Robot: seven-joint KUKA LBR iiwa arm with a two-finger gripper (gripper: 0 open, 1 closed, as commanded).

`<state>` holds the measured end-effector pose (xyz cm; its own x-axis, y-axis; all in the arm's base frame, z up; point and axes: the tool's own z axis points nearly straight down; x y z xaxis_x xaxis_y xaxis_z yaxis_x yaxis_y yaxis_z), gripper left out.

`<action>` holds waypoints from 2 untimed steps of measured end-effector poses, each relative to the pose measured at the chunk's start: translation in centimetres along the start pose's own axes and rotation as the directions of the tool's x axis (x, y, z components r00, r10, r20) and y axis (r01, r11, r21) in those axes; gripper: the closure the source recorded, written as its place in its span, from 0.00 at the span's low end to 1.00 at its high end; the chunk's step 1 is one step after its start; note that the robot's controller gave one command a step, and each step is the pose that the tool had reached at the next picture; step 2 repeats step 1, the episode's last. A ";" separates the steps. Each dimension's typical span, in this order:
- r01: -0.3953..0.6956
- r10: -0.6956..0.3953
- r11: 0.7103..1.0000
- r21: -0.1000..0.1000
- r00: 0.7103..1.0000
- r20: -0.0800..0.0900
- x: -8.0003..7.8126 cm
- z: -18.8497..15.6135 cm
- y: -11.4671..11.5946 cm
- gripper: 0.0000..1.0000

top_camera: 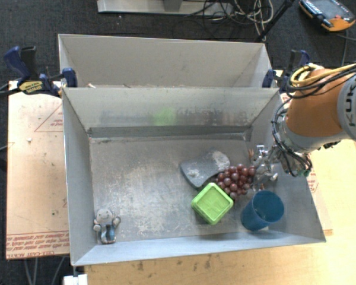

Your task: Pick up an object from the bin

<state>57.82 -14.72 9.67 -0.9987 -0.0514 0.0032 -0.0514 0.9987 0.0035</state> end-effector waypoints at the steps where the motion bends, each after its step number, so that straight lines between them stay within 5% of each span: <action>1: 0.000 0.000 1.000 0.002 1.000 0.005 -0.1 -1.7 -0.1 1.00; 2: 0.000 0.000 1.000 0.002 1.000 0.005 -0.1 -1.7 -0.1 1.00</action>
Offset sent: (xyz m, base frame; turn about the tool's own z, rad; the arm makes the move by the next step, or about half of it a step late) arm -0.0002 -0.0001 0.0056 0.0000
